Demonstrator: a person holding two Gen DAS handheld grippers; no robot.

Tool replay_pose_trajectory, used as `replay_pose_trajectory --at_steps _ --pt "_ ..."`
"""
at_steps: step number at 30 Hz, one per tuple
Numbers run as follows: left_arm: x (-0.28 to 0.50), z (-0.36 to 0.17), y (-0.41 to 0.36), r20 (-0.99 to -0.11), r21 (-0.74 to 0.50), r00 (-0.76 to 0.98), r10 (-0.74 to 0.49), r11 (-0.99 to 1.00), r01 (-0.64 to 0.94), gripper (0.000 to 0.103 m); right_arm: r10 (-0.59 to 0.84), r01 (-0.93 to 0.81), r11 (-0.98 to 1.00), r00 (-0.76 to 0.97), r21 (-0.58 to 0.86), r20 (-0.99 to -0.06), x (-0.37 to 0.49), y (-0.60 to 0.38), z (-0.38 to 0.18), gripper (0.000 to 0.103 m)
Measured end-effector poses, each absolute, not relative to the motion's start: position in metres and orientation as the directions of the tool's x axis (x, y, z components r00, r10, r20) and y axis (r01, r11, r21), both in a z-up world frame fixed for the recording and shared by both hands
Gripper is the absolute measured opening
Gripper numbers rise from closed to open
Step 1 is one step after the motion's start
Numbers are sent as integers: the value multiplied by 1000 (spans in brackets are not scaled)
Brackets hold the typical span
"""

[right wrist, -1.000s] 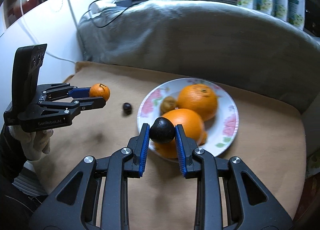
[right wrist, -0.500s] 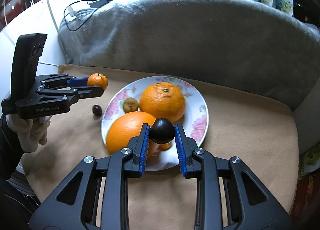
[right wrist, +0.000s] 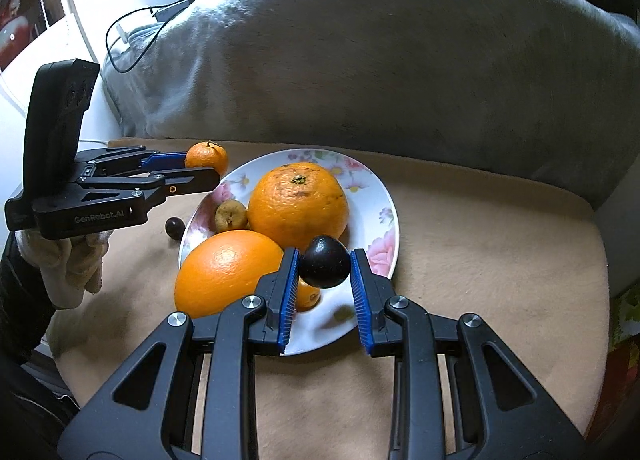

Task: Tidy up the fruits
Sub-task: 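Lower both fruits onto the plate and open both grippers, then lift both grippers off the plate and move toward the two dark plums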

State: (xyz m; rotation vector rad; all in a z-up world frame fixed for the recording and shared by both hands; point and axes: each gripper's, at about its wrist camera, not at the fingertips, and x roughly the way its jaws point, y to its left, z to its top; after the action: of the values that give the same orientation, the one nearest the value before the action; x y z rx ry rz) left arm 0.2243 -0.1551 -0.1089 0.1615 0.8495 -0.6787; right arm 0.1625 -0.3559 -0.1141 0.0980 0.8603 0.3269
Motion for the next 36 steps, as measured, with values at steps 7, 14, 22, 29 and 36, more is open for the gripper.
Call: replay_pose_trajectory --at_steps 7,14,22,29,36 --pt "227 -107 -158 -736 -133 462 -495 774 619 36 329 -254 943 606 215 -724 164 -354 -114 27" --pt "226 -101 -158 -725 -127 472 -502 771 624 44 319 -258 946 623 197 -714 164 -349 -110 48" --pt "221 -91 -162 -709 -114 483 -513 760 640 50 330 -276 942 642 193 -692 160 -346 -101 67" --pt "215 -83 -168 -693 -102 502 -517 760 642 67 326 -275 943 661 186 -676 155 -347 -96 79" --pt "209 -76 -167 -689 -75 529 -495 775 627 80 308 -272 949 680 161 -666 148 -347 -89 88"
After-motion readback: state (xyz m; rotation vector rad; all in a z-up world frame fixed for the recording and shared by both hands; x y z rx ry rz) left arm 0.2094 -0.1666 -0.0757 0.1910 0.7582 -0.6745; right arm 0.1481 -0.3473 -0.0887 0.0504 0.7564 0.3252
